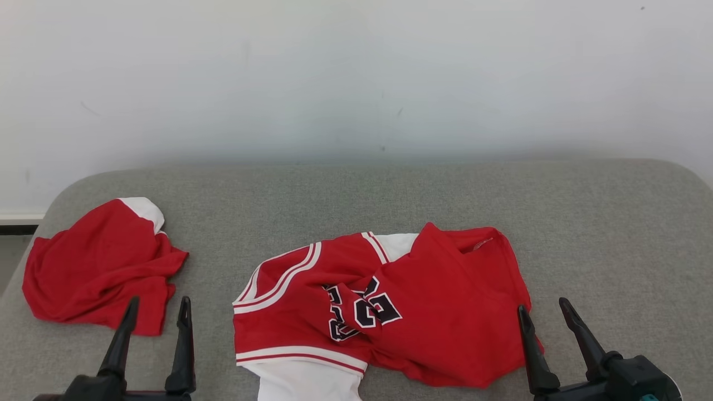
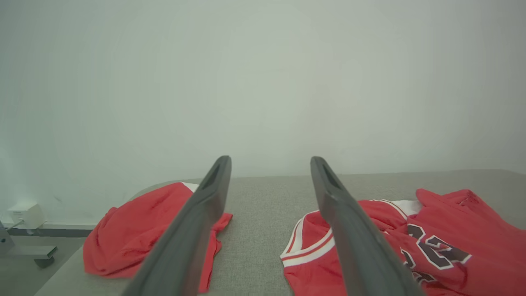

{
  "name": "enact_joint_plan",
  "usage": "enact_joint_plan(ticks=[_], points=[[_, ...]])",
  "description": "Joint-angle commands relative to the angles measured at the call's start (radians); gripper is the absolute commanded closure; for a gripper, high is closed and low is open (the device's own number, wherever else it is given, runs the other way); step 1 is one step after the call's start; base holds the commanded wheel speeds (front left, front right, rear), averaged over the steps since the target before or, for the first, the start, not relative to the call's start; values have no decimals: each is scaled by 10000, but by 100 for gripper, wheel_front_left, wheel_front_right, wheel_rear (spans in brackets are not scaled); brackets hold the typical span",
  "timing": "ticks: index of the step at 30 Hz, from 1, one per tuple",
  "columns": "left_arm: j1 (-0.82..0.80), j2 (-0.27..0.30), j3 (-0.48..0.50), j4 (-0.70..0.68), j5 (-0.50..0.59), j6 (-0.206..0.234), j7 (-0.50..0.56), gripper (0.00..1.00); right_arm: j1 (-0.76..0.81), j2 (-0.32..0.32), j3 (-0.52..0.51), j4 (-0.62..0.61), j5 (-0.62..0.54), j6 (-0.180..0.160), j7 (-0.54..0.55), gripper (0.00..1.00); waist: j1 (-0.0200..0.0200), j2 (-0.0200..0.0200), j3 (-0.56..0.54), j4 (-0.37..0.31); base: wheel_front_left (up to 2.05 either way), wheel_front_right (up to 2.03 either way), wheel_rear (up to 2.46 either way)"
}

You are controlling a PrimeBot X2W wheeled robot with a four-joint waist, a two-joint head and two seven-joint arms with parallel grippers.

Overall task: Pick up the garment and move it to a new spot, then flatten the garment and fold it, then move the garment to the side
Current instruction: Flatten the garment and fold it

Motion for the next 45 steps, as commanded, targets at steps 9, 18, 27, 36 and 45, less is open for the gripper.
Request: enact_joint_plan(ticks=[9, 18, 27, 36, 45], points=[[605, -530, 565, 227, 363, -348, -6, 0, 522, 179, -474, -169, -212, 12, -8, 0, 1, 0, -165, 94, 0, 0, 0], [459, -699, 791, 514, 601, -599, -6, 0, 723, 307, -713, -293, -368, 12, -8, 0, 1, 0, -115, -15, 0, 0, 0], [455, -907, 387, 1839, 359, -927, -6, 0, 508, 109, -808, 269, -353, 12, -8, 0, 1, 0, 60, -88, 0, 0, 0], [32, -1058, -626, 4282, 143, -1161, -6, 0, -559, -536, -701, 2370, -152, 12, -9, 0, 1, 0, 486, -131, 0, 0, 0], [-532, -1202, -1281, 5709, -202, -1209, -6, 0, -1685, -606, -63, 4636, 260, 12, -6, 0, 1, 0, 825, 35, 0, 0, 0]])
